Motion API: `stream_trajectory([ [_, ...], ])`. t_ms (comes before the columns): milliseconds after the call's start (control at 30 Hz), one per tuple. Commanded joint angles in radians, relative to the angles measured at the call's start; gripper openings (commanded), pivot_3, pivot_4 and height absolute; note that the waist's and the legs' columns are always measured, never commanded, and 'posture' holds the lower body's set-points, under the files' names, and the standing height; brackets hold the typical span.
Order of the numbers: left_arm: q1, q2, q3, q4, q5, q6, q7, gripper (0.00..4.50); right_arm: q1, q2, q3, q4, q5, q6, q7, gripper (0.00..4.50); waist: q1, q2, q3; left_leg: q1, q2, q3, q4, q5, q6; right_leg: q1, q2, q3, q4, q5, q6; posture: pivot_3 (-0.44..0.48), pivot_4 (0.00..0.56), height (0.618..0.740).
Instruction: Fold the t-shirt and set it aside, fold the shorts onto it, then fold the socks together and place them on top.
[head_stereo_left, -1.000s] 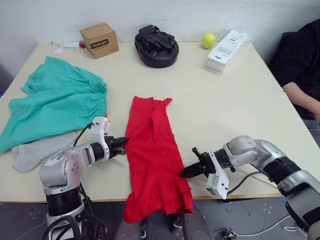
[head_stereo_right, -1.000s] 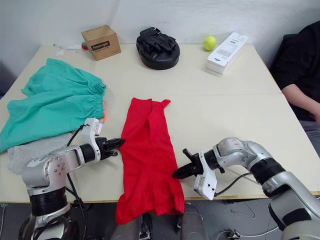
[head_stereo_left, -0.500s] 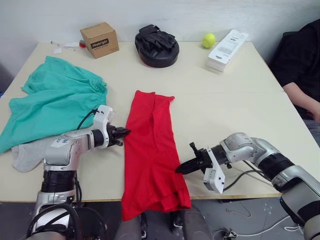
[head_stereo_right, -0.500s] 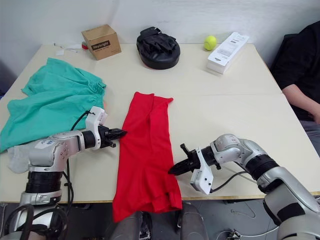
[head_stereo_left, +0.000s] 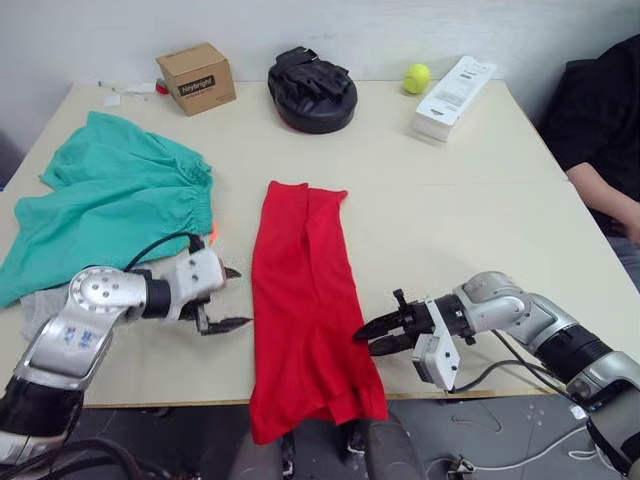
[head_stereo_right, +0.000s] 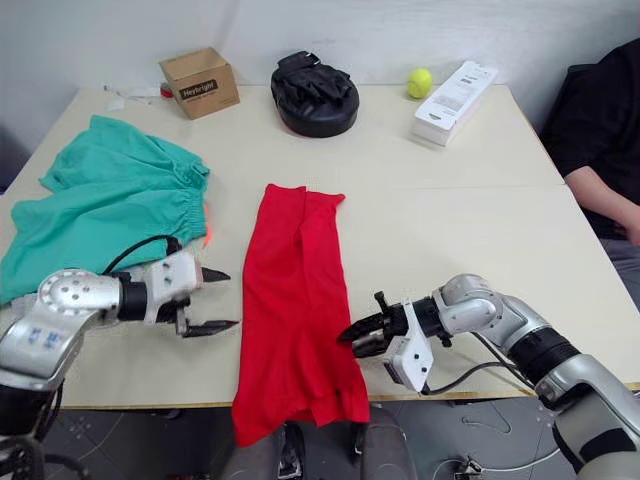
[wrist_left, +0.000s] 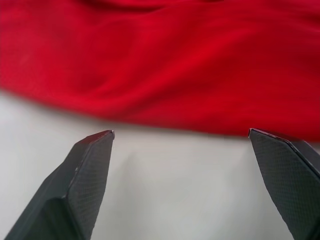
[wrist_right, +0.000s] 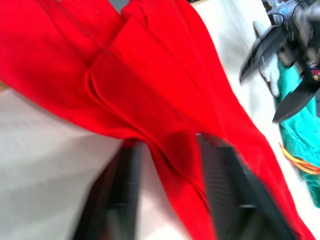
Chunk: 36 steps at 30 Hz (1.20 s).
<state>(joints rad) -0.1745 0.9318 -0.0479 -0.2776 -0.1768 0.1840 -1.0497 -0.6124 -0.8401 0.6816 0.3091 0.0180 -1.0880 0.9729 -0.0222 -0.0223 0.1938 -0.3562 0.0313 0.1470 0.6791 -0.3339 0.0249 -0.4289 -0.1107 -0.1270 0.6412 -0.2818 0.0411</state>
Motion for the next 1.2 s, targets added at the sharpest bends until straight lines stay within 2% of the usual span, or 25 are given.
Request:
stream_trajectory([
  [33, 0.014, 0.040, -0.013, -0.015, 0.098, -0.297, -0.036, 4.50, 0.005, -0.019, -0.044, -0.028, 0.009, -0.039, 0.024, 2.79, 0.002, 0.000, 0.000, 0.000, 0.000, 0.000, 0.000, -0.001, 0.001, 0.000, 0.000, 0.000, 0.000, 0.000, 0.000, 0.000, 0.150, 0.740],
  [133, 0.010, 0.067, -0.041, 0.056, 0.168, -0.554, -0.069, 4.50, 0.005, -0.046, -0.051, -0.006, 0.006, -0.094, 0.046, 2.79, 0.001, 0.002, 0.001, 0.000, 0.000, 0.000, 0.000, -0.002, 0.001, 0.000, 0.000, 0.000, 0.000, 0.000, 0.000, 0.000, 0.150, 0.740],
  [300, -0.023, 0.050, -0.089, 0.162, 0.229, -0.816, -0.058, 4.50, 0.005, -0.069, -0.062, 0.049, -0.020, -0.162, 0.048, 2.79, -0.003, 0.004, 0.002, 0.000, 0.000, 0.000, 0.000, -0.003, 0.003, 0.000, 0.000, -0.002, -0.002, 0.000, 0.000, 0.000, 0.150, 0.740],
  [533, -0.049, 0.017, -0.135, 0.194, 0.260, -0.879, -0.037, 4.50, 0.028, -0.061, -0.082, 0.045, -0.042, -0.138, 0.028, 2.79, 0.000, 0.006, 0.003, 0.000, 0.000, 0.001, 0.000, -0.003, 0.005, 0.001, 0.000, -0.002, -0.002, 0.001, 0.002, 0.000, 0.150, 0.740],
  [733, 0.000, 0.016, -0.173, 0.165, 0.269, -0.899, -0.030, 4.50, 0.064, -0.069, -0.080, -0.017, -0.046, -0.134, 0.026, 2.79, 0.000, 0.008, 0.002, 0.000, 0.000, 0.001, 0.001, -0.003, 0.006, 0.003, 0.000, -0.002, -0.004, 0.001, 0.003, 0.000, 0.150, 0.740],
  [867, 0.003, 0.005, -0.204, 0.166, 0.287, -0.897, -0.027, 3.57, 0.075, -0.058, -0.072, -0.047, -0.052, -0.132, 0.028, 2.83, -0.001, 0.009, 0.001, 0.000, 0.000, 0.001, 0.000, -0.004, 0.006, 0.003, 0.000, -0.002, -0.004, 0.001, 0.003, 0.000, 0.150, 0.740],
  [1200, -0.067, -0.037, -0.239, 0.255, 0.356, -0.873, 0.000, 0.25, 0.041, 0.052, -0.077, 0.072, -0.154, -0.103, 0.002, 2.83, 0.014, 0.009, 0.000, 0.004, 0.000, 0.001, 0.001, -0.004, 0.007, 0.007, 0.000, -0.002, -0.004, 0.002, 0.004, 0.000, 0.150, 0.740],
])
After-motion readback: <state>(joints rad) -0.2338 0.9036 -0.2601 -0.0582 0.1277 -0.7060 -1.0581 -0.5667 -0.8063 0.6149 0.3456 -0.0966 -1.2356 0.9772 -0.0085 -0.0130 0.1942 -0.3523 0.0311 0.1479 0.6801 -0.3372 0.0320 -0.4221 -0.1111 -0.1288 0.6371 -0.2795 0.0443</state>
